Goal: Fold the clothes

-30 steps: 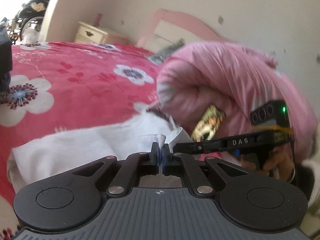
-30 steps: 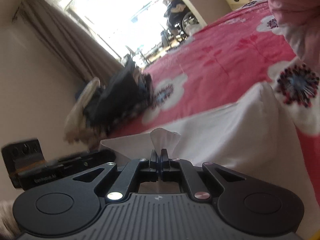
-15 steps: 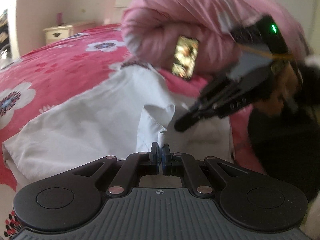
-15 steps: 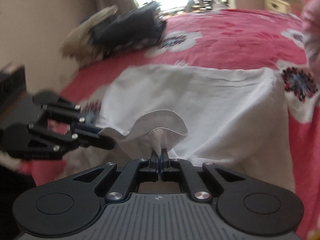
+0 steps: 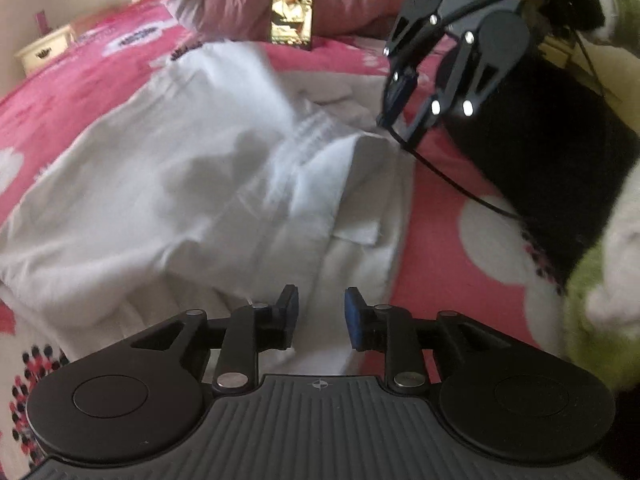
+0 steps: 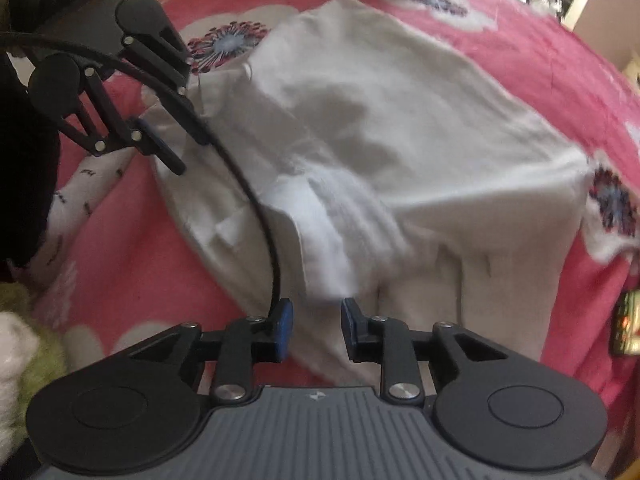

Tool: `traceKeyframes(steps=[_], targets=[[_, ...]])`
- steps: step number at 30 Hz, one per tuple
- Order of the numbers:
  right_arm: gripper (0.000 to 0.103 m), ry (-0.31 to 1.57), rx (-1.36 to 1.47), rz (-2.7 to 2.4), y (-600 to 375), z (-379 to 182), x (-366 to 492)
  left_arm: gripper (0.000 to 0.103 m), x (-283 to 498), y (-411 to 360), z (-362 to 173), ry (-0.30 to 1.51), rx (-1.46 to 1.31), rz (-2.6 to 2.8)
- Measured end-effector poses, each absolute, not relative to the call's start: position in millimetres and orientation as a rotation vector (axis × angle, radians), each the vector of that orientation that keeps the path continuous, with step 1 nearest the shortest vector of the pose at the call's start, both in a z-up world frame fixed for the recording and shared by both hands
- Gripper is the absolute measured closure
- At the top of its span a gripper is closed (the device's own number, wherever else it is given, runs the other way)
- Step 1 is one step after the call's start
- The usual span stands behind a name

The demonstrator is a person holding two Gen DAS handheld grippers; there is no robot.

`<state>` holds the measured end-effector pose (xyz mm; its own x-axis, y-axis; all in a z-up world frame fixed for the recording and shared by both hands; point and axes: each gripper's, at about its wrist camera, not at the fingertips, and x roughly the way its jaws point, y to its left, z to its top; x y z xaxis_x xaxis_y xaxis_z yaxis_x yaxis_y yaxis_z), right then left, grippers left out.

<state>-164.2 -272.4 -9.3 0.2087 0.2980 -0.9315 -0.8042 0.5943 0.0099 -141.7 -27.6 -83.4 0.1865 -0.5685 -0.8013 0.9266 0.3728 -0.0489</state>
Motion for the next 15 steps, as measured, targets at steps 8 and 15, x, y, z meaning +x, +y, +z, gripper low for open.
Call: traceKeyframes(steps=[8, 15], targets=[[0.063, 1.225, 0.254, 0.589, -349, 7, -117, 0.066, -113, -14, -86, 1.014, 0.234, -1.006], [0.062, 1.417, 0.805, 0.332, -375, -45, -98, 0.066, -81, 0, -104, 1.175, -0.197, -0.869]])
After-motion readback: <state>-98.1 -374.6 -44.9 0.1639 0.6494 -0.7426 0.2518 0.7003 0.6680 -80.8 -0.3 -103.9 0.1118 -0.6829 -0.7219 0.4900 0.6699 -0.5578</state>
